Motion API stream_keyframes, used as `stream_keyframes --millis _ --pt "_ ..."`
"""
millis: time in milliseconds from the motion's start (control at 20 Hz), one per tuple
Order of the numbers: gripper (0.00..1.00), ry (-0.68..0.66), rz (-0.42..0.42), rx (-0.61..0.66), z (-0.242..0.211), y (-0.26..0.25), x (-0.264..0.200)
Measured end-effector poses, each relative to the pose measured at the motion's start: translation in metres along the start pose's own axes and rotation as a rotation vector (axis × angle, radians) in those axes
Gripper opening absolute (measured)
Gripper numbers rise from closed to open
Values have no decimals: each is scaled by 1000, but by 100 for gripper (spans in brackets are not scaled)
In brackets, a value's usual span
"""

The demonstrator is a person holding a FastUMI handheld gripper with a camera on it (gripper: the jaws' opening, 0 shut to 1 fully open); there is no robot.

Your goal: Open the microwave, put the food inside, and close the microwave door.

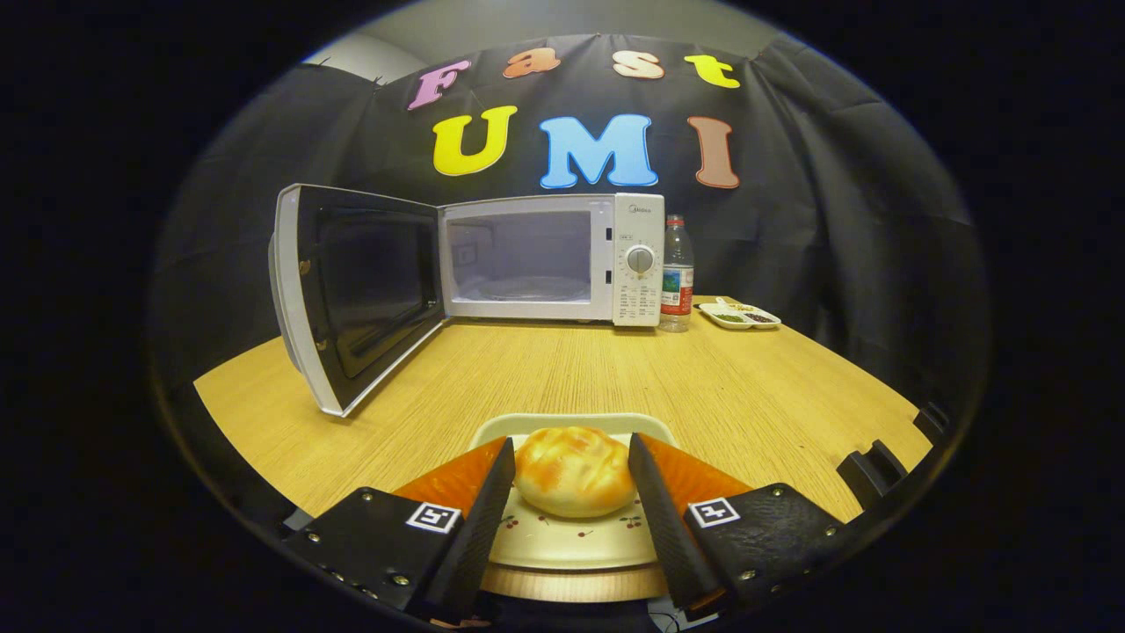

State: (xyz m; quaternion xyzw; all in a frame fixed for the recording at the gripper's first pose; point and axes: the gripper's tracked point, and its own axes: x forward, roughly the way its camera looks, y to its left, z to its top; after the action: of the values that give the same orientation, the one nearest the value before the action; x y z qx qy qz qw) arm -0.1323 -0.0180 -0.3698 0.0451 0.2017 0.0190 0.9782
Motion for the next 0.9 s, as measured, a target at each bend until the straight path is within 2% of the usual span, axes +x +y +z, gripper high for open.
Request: stream_keyframes --millis 250,400,500,550,600,700,800,900 --pt "80 7 47 35 0 2 1" --pt "80 32 31 24 -8 -4 9" --pt "75 31 27 -20 -10 -3 12" --pt "66 28 25 -31 -10 -3 11" --pt "66 19 25 -48 -8 -4 11" --pt "50 5 16 -57 -7 -5 11" --pt "50 -6 22 -72 -5 -4 12" --pt "31 -17 22 -36 4 -8 10"
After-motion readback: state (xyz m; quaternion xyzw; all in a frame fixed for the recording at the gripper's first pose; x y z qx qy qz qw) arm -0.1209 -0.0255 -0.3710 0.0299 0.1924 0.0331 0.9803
